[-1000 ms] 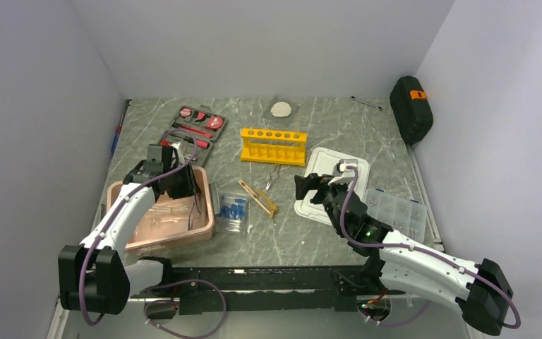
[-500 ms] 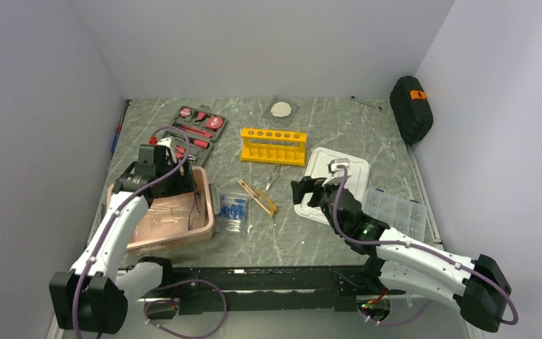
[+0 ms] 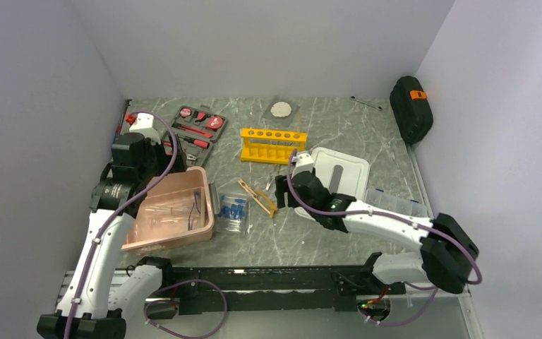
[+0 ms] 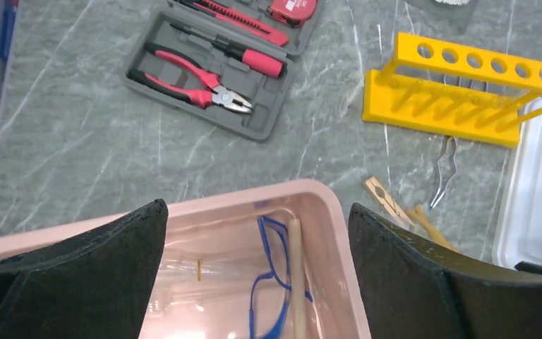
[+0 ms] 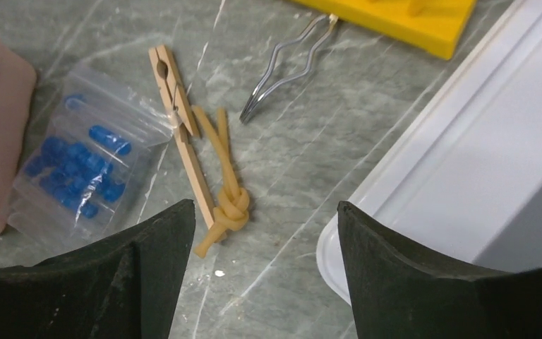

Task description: Organize the chemistry lab equipment

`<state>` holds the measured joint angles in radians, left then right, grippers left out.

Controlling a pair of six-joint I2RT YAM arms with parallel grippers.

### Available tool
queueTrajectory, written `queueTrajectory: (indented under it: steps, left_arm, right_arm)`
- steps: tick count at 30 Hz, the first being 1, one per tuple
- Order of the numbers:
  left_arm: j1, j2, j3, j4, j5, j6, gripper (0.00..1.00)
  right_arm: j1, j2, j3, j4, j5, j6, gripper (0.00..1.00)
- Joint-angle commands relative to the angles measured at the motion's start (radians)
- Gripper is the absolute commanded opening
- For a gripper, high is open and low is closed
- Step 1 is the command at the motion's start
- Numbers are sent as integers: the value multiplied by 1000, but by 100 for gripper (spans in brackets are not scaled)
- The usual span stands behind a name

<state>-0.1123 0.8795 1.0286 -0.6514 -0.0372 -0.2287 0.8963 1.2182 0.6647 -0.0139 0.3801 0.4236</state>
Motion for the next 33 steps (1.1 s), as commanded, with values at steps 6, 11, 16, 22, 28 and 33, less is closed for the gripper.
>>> queueTrajectory:
  steps: [6,11,16,22,28,33]
  left_arm:
    - [-4,-32,-113,163,-105,40,99]
    - [-20,-48,-127,174,-91,46,99]
    - [-55,-50,-133,174,-103,51,99]
    - [-68,-58,-134,175,-113,52,99]
    - [-81,-65,-133,173,-120,54,99]
    - [-83,-66,-137,175,-135,54,99]
  right_arm:
    - [2,223,133,-93,-136,182,70]
    - [5,301,163,-116,-146,246,69]
    - [5,351,205,-124,-155,260,66]
    - [15,431,241,-151,-167,286,58]
    - [26,465,257,-151,-176,293,48]
    - [34,489,242,-138,-156,316,32]
